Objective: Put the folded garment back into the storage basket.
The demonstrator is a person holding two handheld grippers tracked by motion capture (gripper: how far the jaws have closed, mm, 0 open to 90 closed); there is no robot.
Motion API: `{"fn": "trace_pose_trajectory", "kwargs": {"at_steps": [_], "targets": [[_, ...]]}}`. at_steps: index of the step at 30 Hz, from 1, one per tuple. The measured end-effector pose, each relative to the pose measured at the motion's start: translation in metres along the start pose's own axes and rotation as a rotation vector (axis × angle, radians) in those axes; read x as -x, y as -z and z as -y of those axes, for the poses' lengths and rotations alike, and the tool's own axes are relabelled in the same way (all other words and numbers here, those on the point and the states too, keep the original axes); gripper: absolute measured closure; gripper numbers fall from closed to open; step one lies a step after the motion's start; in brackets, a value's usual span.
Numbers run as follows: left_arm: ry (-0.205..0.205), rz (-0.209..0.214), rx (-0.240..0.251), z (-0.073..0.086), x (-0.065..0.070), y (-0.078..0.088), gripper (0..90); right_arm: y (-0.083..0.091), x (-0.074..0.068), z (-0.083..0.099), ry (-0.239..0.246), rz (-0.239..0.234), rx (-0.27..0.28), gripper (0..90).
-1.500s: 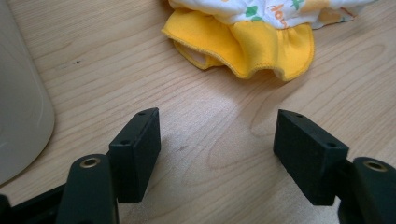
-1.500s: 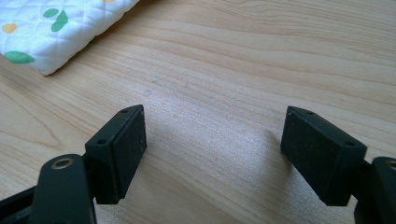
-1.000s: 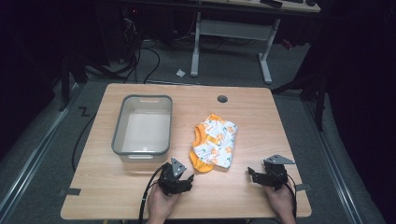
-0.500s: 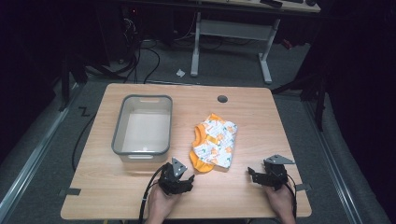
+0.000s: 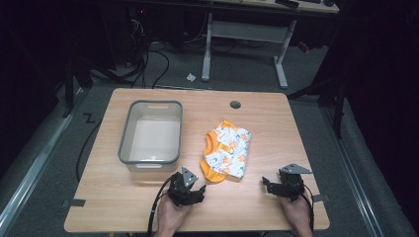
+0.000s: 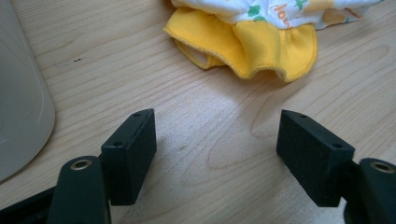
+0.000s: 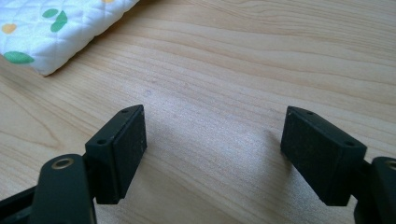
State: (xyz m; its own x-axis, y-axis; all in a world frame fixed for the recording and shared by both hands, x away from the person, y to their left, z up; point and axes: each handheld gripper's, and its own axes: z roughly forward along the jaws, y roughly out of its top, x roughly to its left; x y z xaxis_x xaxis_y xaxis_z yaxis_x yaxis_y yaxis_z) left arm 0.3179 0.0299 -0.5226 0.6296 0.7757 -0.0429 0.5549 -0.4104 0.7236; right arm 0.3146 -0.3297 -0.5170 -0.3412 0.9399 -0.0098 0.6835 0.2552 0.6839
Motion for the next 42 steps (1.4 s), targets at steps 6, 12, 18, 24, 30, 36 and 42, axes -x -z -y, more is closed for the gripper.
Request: {"fn": "trace_pose_trajectory", "kwargs": {"at_steps": [6, 12, 18, 24, 30, 36, 42], "targets": [[0.006, 0.003, -0.01, -0.001, 0.0, 0.0, 27.4, 0.0, 0.0, 0.0, 0.001, -0.001, 0.0, 22.8], [0.024, 0.025, -0.001, -0.002, 0.0, 0.002, 27.1, 0.0, 0.0, 0.0, 0.002, -0.001, 0.0, 22.8], [0.038, 0.047, 0.036, -0.009, 0.003, 0.006, 26.5, 0.0, 0.0, 0.0, 0.003, -0.003, -0.001, 22.8], [0.038, 0.066, 0.047, -0.014, 0.004, 0.01, 25.0, 0.0, 0.0, 0.0, 0.002, -0.003, -0.001, 22.8], [0.033, 0.094, 0.039, -0.015, 0.005, 0.011, 26.5, 0.0, 0.0, 0.0, 0.003, -0.001, 0.0, 22.7], [0.031, 0.11, 0.049, -0.021, 0.007, 0.019, 26.5, 0.0, 0.0, 0.0, 0.003, -0.002, -0.001, 22.8], [0.035, 0.153, 0.045, -0.033, 0.012, 0.022, 26.6, 0.0, 0.0, 0.0, 0.004, -0.002, -0.001, 22.7]]}}
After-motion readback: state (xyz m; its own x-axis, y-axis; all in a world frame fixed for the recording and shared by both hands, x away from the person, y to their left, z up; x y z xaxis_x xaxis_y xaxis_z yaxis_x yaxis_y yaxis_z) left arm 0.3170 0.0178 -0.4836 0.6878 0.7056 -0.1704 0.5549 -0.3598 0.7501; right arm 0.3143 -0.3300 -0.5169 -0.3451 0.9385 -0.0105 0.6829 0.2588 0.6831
